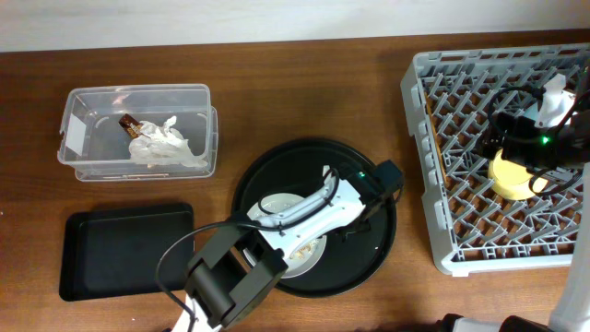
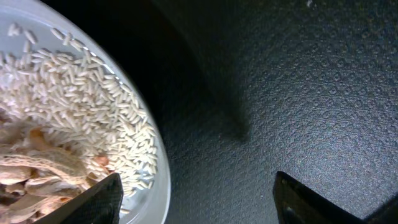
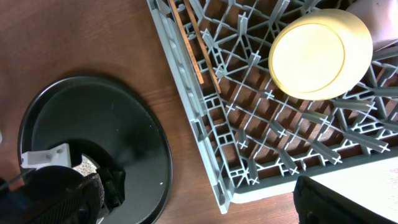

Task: Sort waste into correct bins and load items into the dishwasher rack
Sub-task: 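Grasp the white plate rim with the left gripper, then lift the plate and carry it left over the clear bin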

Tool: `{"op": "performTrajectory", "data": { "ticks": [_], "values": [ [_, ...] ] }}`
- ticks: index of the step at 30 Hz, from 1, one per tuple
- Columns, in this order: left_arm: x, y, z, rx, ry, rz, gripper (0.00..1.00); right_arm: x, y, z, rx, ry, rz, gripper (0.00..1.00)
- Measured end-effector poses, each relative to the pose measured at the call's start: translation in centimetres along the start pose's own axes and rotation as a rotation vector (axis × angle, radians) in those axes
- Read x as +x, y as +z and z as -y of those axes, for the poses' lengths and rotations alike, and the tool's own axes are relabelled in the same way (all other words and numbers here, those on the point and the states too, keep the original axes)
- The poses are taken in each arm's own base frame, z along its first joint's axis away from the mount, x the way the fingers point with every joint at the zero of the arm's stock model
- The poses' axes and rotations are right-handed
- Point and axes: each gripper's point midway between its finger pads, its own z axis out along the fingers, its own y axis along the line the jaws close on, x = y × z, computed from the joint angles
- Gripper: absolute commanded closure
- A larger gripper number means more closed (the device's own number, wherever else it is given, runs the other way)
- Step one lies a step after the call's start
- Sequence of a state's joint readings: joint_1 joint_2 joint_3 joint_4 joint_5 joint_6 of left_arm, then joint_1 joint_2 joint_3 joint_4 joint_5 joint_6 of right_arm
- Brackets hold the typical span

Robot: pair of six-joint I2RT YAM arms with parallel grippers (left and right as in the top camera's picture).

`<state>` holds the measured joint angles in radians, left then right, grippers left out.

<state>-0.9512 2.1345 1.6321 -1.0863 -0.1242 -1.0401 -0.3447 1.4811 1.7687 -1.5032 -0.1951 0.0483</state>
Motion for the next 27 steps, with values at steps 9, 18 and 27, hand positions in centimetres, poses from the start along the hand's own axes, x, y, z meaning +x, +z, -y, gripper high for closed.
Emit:
{"op": "performTrajectory", "data": {
  "ticks": [9, 18, 27],
  "values": [
    [0.9, 1.8, -0.1, -0.054, 0.026, -0.013, 0.39, 0.0, 0.0, 0.0, 0.0, 0.0, 0.0, 0.01],
    [1.0, 1.8, -1.1, -0.098, 0.032, -0.012, 0.52, 0.0, 0.0, 0.0, 0.0, 0.0, 0.0, 0.01],
    [1.0, 2.0, -1.4, -0.118, 0.037, -0.01, 0.71, 0.0, 0.0, 0.0, 0.0, 0.0, 0.0, 0.01]
  ]
}}
